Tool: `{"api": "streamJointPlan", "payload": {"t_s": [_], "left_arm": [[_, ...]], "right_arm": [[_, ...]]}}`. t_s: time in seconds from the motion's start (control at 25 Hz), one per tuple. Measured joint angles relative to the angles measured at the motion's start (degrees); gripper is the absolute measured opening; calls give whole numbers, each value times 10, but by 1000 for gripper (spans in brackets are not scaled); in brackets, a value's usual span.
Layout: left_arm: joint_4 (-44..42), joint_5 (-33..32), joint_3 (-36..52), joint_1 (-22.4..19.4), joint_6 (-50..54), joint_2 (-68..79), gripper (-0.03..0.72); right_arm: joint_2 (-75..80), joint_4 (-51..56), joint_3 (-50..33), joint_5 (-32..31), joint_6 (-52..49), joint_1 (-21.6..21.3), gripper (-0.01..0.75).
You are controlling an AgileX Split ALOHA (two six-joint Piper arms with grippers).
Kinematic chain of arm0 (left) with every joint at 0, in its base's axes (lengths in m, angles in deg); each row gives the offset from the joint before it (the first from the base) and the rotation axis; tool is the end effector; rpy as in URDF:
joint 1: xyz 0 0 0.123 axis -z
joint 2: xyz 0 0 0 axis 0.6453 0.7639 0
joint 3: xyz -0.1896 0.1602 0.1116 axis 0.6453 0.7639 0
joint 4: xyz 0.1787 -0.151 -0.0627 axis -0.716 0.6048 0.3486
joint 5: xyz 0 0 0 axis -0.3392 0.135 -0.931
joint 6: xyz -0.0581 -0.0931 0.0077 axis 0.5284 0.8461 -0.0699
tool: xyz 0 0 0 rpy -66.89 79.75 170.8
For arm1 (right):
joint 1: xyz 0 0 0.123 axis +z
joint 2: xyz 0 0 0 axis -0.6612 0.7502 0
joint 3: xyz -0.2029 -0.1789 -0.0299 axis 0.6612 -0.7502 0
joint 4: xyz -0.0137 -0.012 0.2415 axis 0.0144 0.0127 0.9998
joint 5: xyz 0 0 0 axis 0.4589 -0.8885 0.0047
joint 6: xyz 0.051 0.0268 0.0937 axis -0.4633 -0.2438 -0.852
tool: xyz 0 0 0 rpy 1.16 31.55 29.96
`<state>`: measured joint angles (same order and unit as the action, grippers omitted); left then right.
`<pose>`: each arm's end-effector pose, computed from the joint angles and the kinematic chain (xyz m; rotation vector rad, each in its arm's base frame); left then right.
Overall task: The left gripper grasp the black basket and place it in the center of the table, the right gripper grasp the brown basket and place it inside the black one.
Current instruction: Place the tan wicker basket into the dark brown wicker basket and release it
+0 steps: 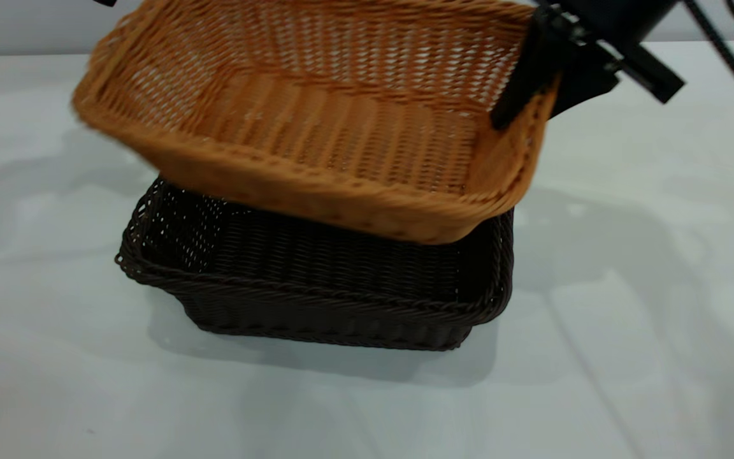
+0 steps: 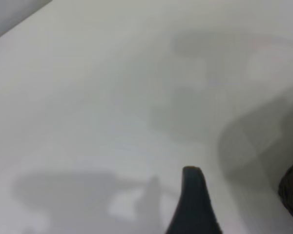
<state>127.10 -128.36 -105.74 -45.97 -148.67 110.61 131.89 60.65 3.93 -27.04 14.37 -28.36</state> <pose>0.4696 -0.0062 0.1498 0.8046 2.3393 -0.3677 0.3409 0.1481 0.1234 -0.0819 -2.8686 -0.9718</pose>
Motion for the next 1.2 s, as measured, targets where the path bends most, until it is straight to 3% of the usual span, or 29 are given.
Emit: {"api": "streamJointPlan", "payload": {"t_s": [0.32, 1.2], "left_arm": [[0, 0, 0, 0, 0, 0, 489], [0, 0, 0, 0, -1, 0, 489]], "right_arm": [[16, -19, 0, 45, -19, 46, 68], [46, -113, 3, 79, -15, 47, 68]]}}
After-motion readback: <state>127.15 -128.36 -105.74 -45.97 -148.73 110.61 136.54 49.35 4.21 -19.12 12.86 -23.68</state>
